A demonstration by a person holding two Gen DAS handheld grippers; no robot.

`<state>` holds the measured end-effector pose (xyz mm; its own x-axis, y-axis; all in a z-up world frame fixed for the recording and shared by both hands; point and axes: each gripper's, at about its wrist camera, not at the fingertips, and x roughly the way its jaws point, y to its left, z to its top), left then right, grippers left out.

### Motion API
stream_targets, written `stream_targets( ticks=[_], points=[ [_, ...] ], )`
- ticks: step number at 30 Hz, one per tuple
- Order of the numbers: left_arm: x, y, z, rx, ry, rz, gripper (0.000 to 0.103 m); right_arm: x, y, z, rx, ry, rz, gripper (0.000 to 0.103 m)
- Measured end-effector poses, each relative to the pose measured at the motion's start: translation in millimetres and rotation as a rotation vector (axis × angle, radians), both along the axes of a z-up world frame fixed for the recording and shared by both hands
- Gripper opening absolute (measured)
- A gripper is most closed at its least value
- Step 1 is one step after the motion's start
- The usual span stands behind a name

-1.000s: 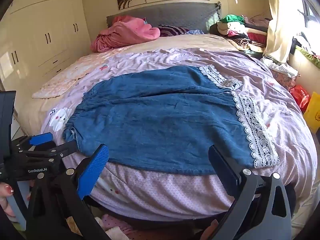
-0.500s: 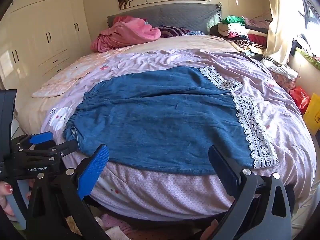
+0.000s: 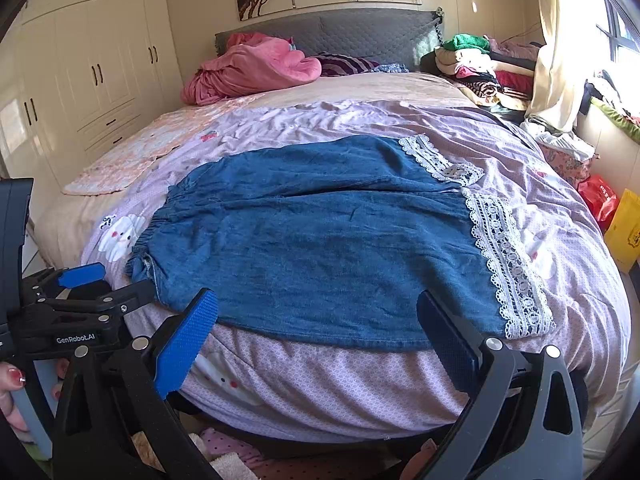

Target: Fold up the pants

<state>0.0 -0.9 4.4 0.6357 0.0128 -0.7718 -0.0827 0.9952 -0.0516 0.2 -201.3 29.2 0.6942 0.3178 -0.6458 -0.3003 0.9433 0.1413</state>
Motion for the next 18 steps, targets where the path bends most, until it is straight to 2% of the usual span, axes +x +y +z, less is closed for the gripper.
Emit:
stream_targets(
  ticks=[18],
  points=[
    [-0.9,0.3,0.5,-0.001,-0.003,-0.002,0.094,-0.6,0.8,0.4,-0.004,-0.003,-0.001,0.099]
  ],
)
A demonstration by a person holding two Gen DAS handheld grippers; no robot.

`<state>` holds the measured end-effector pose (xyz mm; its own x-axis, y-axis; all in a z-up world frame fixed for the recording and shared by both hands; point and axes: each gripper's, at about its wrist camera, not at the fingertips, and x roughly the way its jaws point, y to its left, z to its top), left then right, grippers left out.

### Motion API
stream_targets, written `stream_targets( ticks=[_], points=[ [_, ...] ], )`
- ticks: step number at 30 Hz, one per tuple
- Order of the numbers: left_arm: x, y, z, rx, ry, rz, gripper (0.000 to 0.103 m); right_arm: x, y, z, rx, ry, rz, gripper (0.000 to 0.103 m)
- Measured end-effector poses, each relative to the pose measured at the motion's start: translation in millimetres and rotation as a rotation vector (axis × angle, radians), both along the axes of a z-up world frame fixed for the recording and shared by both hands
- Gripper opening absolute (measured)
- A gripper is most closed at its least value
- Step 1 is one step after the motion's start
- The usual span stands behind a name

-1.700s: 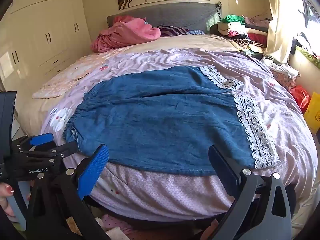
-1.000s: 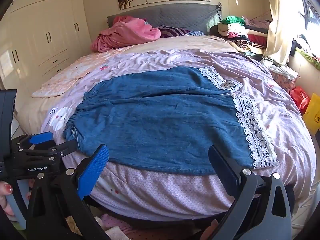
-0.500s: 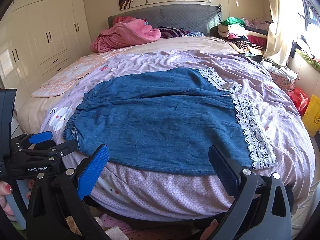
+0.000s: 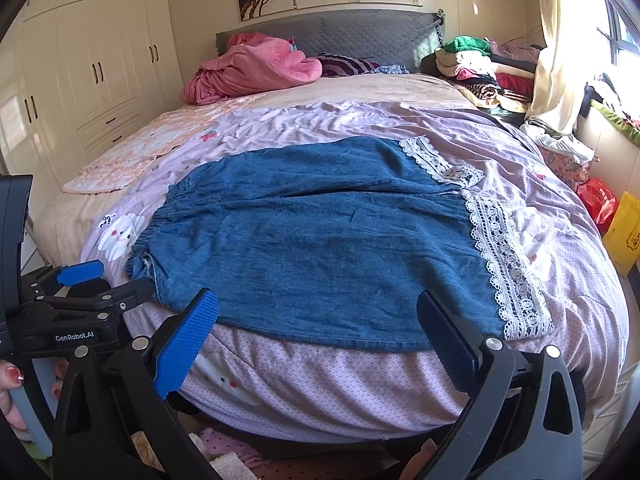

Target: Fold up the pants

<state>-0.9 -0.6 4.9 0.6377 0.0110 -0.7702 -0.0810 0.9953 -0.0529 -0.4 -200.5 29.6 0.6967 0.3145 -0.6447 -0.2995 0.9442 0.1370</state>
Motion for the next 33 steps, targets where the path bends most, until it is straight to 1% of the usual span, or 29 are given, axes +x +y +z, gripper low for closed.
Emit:
stream_targets(
  ticks=[19,26,30,33],
  points=[
    [1.7,4.3,3.8,-0.004,-0.002,0.002,0.094,3.2,1.5,4.0,-0.006,0.002,0.011,0.099],
    [9.2,7.3,6.1,-0.008,0.002,0.002,0.094,19.4,13.0,1.4,-0.009,0.017,0.032,0.099],
    [25.1,18.5,8.2,-0.012,0.003,0.016,0.094,34.6,18.5,5.4,-0.006,0.015,0.055,0.099],
    [40.7,32.2,4.4,-0.009,0.003,0.024,0.094,52.8,27.4,8.5,-0.015,0.014,0.09,0.099]
  ],
)
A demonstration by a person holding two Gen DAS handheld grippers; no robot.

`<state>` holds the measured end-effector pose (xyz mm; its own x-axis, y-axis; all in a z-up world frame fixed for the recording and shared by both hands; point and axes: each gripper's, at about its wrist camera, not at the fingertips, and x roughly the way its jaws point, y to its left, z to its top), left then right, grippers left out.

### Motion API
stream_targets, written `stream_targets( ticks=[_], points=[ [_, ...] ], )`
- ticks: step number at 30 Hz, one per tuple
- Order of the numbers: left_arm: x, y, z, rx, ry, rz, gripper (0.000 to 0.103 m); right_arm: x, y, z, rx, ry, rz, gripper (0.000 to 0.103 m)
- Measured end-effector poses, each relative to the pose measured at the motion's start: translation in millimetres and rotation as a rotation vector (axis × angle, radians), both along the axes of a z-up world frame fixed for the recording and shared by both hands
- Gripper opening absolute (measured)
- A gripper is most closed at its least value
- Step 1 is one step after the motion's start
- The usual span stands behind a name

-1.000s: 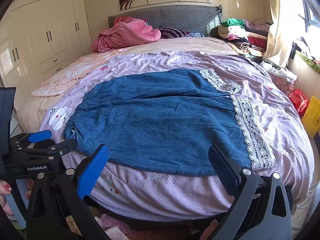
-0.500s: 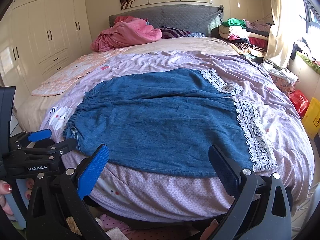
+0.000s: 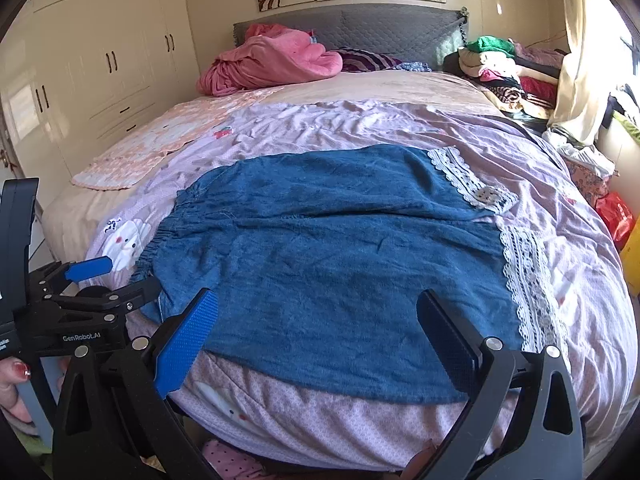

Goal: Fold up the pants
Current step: 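Grasp the elastic waistband with the left tool while the right tool grasps the waist edge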

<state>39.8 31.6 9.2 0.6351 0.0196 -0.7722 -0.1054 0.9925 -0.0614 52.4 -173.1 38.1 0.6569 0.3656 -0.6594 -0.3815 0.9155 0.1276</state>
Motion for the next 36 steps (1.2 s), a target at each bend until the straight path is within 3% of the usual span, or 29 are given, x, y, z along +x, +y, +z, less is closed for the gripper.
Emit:
stream_targets(
  ticks=[3,8,13,17,21,26,29,33,36],
  points=[
    [21.6,23.2,0.9,0.002,-0.005,0.026,0.094,27.5,9.7,3.7,-0.003,-0.003,0.044,0.099],
    [58.0,67.4,-1.8,0.026,-0.007,0.091,0.094,88.2,22.4,3.0,0.09,0.101,0.126,0.099],
    [95.9,107.3,-14.2,0.054,0.027,0.116,0.094,143.8,43.5,3.8,0.028,0.107,0.163,0.099],
    [123.7,132.1,-23.3,0.003,0.04,0.11,0.094,178.9,63.7,3.4,-0.028,0.087,0.219,0.099],
    [154.9,134.5,-28.5,-0.022,0.051,0.032,0.093,210.5,80.6,-3.2,-0.068,0.103,0.252,0.099],
    [183.2,128.1,-44.3,-0.031,0.089,-0.052,0.07,248.0,101.0,-13.5,-0.114,0.122,0.312,0.099],
    [197.3,124.6,-60.5,0.025,0.128,-0.064,0.058,268.5,113.5,-20.7,-0.162,0.124,0.353,0.099],
    [204.3,133.2,-66.6,0.013,0.1,-0.068,0.032,287.5,131.0,-31.0,-0.239,0.098,0.418,0.099],
    [205.6,130.3,-64.8,0.038,0.077,-0.089,0.028,298.8,145.4,-40.4,-0.288,0.084,0.466,0.098]
  ],
)
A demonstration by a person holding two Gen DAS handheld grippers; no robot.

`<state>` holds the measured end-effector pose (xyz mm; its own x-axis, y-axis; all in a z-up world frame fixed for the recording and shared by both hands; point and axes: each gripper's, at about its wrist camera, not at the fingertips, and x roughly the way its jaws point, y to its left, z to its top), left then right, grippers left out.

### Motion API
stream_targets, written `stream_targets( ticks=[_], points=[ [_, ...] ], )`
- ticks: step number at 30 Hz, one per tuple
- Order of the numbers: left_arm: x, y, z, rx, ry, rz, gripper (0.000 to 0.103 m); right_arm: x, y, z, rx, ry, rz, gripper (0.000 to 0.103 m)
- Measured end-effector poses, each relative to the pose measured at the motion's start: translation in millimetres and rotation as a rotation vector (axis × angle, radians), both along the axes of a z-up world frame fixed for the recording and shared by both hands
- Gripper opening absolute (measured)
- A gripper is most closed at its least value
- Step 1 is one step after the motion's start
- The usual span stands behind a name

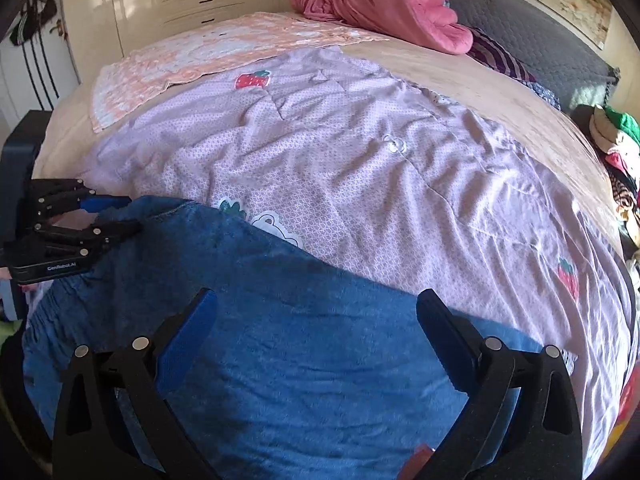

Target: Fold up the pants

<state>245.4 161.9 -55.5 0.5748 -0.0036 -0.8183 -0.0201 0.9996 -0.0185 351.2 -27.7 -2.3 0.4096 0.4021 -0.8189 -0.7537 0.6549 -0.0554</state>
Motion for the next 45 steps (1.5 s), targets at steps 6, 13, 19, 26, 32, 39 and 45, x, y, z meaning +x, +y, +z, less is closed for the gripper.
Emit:
stream_targets(
  ticks=[6,13,19,26,32,39,45],
  points=[
    [-6.2,-1.1,11.4,0.002,-0.056,-0.022,0.027,11.7,38.4,-18.8,-0.12,-0.007,0.136,0.064],
    [-19.3,-4.4,27.7,-0.021,-0.116,-0.039,0.027,3.9,52.9,-33.2,-0.144,0.039,0.219,0.004],
    [-30.8,-6.5,33.7,-0.023,-0.14,-0.041,0.028,-17.5,13.8,8.3,0.064,0.029,0.13,0.003],
    [-75.4,-25.4,67.8,-0.021,-0.251,-0.1,0.028,-80.0,-30.8,49.9,0.178,-0.039,0.107,0.003],
    [-128.4,-50.5,78.7,0.038,-0.334,-0.197,0.028,-147.2,-69.1,51.7,0.245,-0.055,0.091,0.003],
    [-190.0,-73.5,55.5,0.11,-0.355,-0.282,0.028,-212.9,-87.1,21.2,0.235,-0.003,0.111,0.003],
    [-222.4,-81.3,33.8,0.107,-0.314,-0.338,0.03,-251.3,-95.5,-11.6,0.203,0.039,0.121,0.003]
  ],
)
